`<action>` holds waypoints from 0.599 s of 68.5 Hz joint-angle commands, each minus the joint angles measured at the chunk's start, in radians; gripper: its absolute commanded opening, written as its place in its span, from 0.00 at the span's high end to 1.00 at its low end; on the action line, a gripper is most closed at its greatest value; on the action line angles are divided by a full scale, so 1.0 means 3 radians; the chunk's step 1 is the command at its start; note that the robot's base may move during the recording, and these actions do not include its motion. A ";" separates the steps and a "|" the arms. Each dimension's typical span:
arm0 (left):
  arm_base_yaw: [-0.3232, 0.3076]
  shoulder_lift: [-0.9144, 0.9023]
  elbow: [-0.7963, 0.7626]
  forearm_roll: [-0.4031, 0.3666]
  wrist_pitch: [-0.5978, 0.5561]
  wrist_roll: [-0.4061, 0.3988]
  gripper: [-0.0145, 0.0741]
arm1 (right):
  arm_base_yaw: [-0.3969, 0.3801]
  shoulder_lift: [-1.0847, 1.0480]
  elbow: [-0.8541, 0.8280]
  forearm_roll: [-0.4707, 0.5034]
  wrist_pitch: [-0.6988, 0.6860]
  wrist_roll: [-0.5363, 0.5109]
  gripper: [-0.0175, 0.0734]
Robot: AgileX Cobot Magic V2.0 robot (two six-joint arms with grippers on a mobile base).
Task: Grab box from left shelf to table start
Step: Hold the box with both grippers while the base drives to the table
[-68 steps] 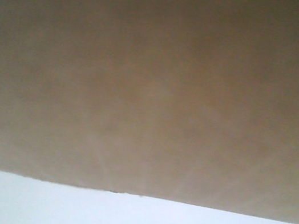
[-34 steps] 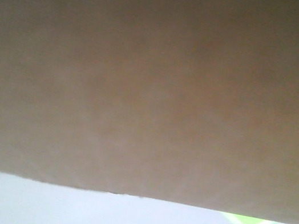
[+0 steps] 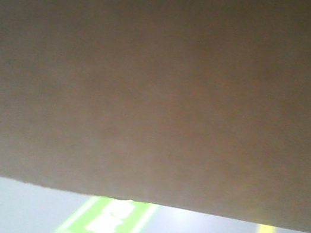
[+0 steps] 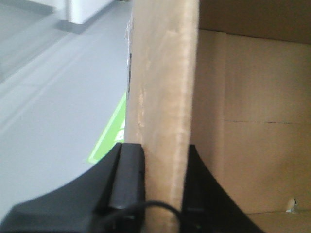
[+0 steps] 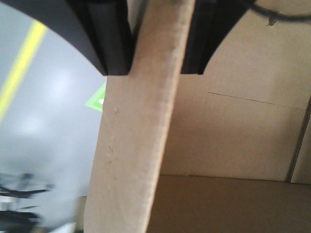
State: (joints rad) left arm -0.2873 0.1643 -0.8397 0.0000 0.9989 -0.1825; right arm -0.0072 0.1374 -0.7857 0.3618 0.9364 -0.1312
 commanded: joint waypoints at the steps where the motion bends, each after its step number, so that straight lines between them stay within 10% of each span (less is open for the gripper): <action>1: -0.0012 0.0031 -0.0137 -0.0037 -0.0702 -0.0120 0.94 | -0.0022 0.0068 -0.0089 -0.0206 -0.0442 -0.0026 0.74; 41: -0.0012 0.0031 -0.0137 -0.0037 -0.0702 -0.0120 0.94 | -0.0022 0.0068 -0.0089 -0.0206 -0.0442 -0.0026 0.74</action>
State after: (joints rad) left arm -0.2873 0.1643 -0.8397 0.0000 0.9989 -0.1825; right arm -0.0072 0.1374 -0.7857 0.3618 0.9364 -0.1312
